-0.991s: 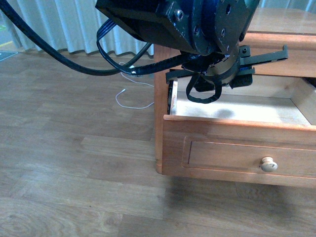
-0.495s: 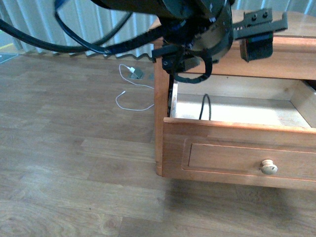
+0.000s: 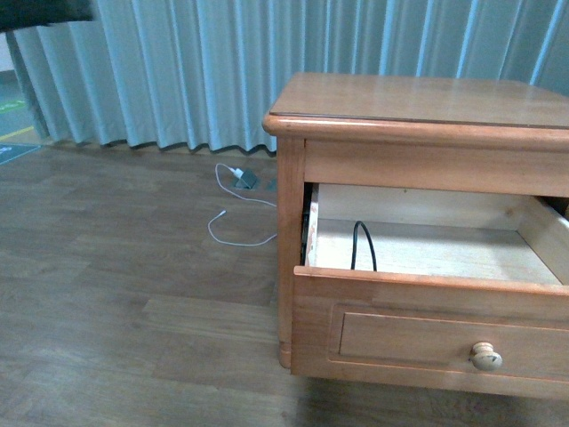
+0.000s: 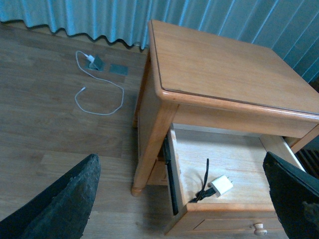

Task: Put charger into drawer

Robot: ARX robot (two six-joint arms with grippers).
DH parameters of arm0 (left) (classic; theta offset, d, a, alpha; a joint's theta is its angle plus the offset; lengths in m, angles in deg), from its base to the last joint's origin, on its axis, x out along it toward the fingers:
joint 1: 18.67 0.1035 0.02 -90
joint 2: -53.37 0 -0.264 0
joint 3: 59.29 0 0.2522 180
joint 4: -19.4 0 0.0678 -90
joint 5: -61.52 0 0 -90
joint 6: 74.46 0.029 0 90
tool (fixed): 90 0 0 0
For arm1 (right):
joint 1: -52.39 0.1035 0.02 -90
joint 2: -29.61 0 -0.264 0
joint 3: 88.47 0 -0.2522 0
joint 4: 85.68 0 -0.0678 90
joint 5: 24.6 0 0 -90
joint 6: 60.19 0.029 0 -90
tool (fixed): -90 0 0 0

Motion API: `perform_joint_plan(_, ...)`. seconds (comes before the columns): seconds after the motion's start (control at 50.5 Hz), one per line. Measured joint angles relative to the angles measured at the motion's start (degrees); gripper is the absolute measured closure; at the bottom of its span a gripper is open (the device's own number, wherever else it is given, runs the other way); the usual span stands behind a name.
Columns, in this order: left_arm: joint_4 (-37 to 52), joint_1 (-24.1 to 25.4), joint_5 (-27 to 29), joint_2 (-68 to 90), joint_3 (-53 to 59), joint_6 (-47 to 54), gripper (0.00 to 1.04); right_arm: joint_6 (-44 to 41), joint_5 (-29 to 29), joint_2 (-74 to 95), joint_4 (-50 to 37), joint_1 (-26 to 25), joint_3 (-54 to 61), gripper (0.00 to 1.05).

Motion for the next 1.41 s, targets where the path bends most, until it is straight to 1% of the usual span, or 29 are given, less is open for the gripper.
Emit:
perform_joint_plan(0.198, -12.74, 3.58, 2.03, -22.34, 8.66, 0.79, 0.06, 0.00, -0.02, 0.00, 0.00, 0.00, 0.00, 0.08)
perform_joint_plan(0.317, -21.24, 4.09, 4.33, -35.23, 13.05, 1.09, 0.06, -0.02, -0.02, 0.00, 0.00, 0.00, 0.00, 0.08)
perform_joint_plan(0.376, -21.84, 6.27, 3.04, -40.09, 15.23, 1.70, 0.06, 0.00, -0.02, 0.00, 0.00, 0.00, 0.00, 0.08)
perform_joint_plan(0.456, -21.88, 13.09, -2.03, -42.93, 19.12, 2.16, 0.06, 0.00, 0.00, 0.00, 0.00, 0.00, 0.00, 0.08)
perform_joint_plan(0.495, -21.86, 15.10, -3.65, -43.41, 20.33, 2.16, 0.06, 0.00, -0.02, 0.00, 0.00, 0.00, 0.00, 0.08)
perform_joint_plan(0.555, -21.86, 16.37, -3.67, -43.54, 20.83, 2.19, 0.06, 0.00, -0.02, 0.00, 0.00, 0.00, 0.00, 0.08)
perform_joint_plan(0.713, -21.68, 16.81, -4.26, -43.89, 20.85, 2.23, 0.06, 0.00, -0.02, 0.00, 0.00, 0.00, 0.00, 0.08)
perform_joint_plan(0.733, -20.59, 17.68, -5.88, -44.26, 21.27, 3.65, 0.08, -0.02, 0.00, 0.00, 0.00, 0.00, 0.00, 0.08)
perform_joint_plan(0.773, -16.76, 20.81, -10.88, -45.40, 23.04, 6.03, 0.15, 0.00, 0.00, 0.00, 0.00, 0.00, 0.00, 0.08)
perform_joint_plan(0.812, -14.19, 23.39, -13.44, -46.75, 24.96, 9.20, 0.22, -0.02, -0.02, 0.00, 0.00, 0.00, 0.00, 0.08)
perform_joint_plan(0.892, -12.17, 25.33, -13.79, -48.85, 27.76, 12.15, 0.37, 0.00, 0.02, 0.00, 0.00, 0.00, 0.00, 0.08)
perform_joint_plan(1.129, -10.10, 25.59, -14.47, -52.39, 34.29, 14.67, 0.80, 0.00, 0.00, -0.02, 0.00, 0.00, 0.00, 0.08)
perform_joint_plan(1.149, -10.03, 25.59, -14.47, -52.52, 34.49, 14.69, 0.82, 0.00, 0.00, 0.00, 0.00, 0.00, 0.00, 0.08)
perform_joint_plan(1.248, -9.44, 25.59, -14.43, -53.70, 36.33, 14.91, 0.99, 0.00, -0.02, 0.00, 0.00, 0.00, 0.00, 0.08)
perform_joint_plan(1.268, -9.38, 25.59, -14.45, -53.94, 36.65, 14.86, 1.01, 0.00, -0.02, 0.00, 0.00, 0.00, 0.00, 0.08)
perform_joint_plan(1.407, -8.72, 25.59, -14.43, -55.28, 38.53, 15.21, 1.01, 0.00, -0.02, 0.00, 0.00, 0.00, 0.00, 0.08)
